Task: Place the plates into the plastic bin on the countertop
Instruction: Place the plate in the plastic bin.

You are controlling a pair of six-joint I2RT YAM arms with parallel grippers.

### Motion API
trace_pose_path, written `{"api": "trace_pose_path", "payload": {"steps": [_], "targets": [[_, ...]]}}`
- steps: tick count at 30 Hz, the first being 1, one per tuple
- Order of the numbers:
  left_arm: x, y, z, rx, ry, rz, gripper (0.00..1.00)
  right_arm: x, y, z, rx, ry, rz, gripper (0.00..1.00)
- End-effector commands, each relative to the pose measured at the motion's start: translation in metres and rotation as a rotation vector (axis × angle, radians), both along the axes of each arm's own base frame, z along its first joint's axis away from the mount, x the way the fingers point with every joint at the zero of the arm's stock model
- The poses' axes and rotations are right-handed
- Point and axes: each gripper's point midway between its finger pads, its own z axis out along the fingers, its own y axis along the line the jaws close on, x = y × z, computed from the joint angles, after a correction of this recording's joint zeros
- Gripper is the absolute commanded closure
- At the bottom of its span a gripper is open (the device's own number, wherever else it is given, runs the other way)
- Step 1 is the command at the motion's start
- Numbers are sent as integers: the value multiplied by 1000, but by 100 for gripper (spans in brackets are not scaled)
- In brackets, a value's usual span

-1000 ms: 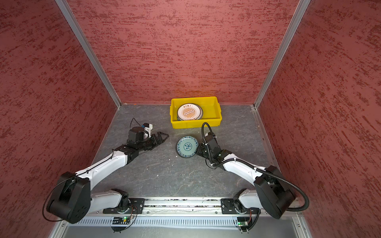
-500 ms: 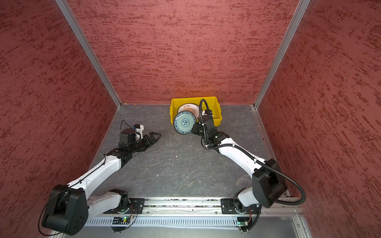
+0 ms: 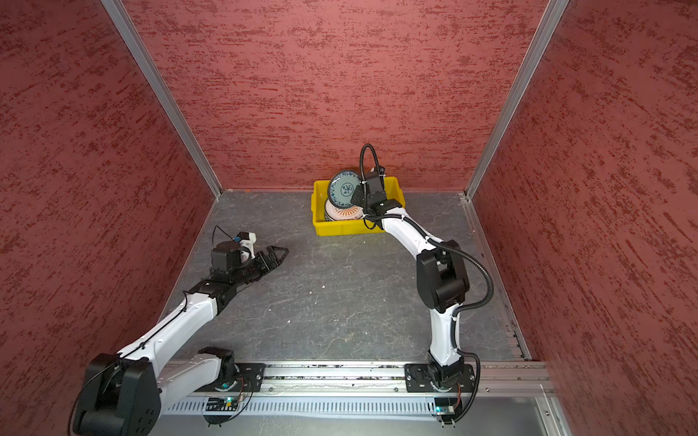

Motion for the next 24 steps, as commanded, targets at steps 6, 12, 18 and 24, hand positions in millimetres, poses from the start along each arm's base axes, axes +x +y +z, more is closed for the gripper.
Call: {"api": "trace_pose_path", "payload": {"steps": [6,12,18,24], "targets": [[-2,19,-7,79,-14,51,1,21,9,-21,10,73,26,100],[-4,27,-8,103,-14,92,1,27,10,-37,13,109,22,100],[-9,42,-1,127,-43,151,1,30,22,-40,58,142,95,83],[-12,56,3,147,-55,205,1,33,14,-10,103,102,106,40]]}}
